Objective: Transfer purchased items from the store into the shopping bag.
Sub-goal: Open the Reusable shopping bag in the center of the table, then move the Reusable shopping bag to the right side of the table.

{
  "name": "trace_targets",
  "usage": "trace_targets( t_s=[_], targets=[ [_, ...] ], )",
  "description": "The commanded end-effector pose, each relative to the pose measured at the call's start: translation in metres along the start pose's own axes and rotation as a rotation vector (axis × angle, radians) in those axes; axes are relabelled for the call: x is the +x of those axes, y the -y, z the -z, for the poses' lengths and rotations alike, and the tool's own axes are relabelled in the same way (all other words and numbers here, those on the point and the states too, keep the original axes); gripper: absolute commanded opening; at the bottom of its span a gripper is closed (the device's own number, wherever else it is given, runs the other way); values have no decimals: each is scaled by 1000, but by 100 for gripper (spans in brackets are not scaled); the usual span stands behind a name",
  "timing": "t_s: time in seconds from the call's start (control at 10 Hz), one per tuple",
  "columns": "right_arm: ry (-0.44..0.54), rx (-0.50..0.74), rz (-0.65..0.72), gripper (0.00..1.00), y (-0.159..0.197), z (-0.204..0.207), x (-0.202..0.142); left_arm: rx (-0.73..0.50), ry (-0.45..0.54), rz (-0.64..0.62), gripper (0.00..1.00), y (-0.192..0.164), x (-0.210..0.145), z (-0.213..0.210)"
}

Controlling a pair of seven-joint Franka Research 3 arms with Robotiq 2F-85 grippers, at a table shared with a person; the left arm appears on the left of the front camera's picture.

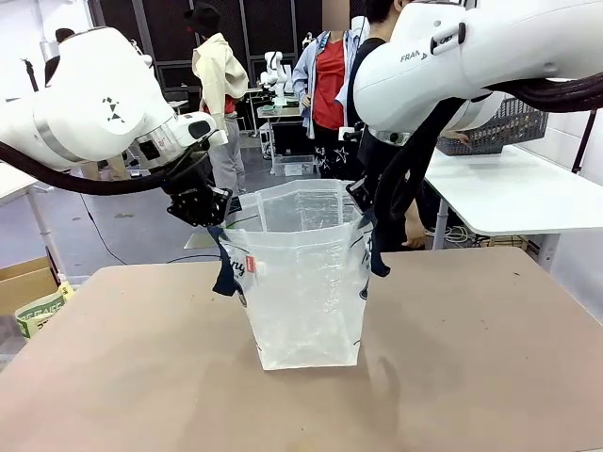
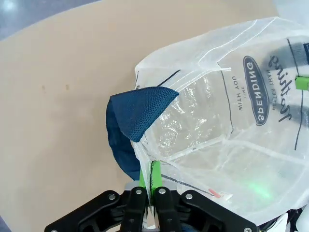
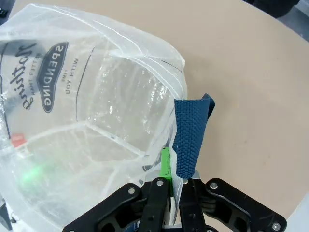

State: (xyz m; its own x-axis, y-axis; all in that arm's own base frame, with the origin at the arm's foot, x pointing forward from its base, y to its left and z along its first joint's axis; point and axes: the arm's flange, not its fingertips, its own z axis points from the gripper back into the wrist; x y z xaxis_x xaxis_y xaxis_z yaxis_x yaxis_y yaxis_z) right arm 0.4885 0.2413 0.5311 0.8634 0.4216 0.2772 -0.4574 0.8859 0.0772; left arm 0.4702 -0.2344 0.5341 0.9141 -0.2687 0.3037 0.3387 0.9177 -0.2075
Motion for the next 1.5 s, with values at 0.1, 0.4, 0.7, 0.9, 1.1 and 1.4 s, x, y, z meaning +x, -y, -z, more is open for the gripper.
trace_targets(
  t_s=[0.1, 0.4, 0.7, 0.9, 1.1, 1.4],
  targets=[
    [-1, -16, -4, 0, 4, 5, -11, 13, -1, 5, 0, -5, 0, 2],
    [22, -24, -31, 0, 5, 5, -14, -21, -17, 102, 0, -8, 1, 6],
    [32, -49, -47, 0, -1, 8, -12, -12, -74, 248, 0, -3, 13, 14],
    [5, -6, -19, 0, 0, 4, -6, -3, -17, 120, 0, -3, 1, 7],
    [5, -6, -19, 0, 0, 4, -6, -3, -17, 120, 0, -3, 1, 7],
    [5, -6, -19, 0, 0, 4, -6, -3, -17, 120, 0, -3, 1, 7]
  ],
)
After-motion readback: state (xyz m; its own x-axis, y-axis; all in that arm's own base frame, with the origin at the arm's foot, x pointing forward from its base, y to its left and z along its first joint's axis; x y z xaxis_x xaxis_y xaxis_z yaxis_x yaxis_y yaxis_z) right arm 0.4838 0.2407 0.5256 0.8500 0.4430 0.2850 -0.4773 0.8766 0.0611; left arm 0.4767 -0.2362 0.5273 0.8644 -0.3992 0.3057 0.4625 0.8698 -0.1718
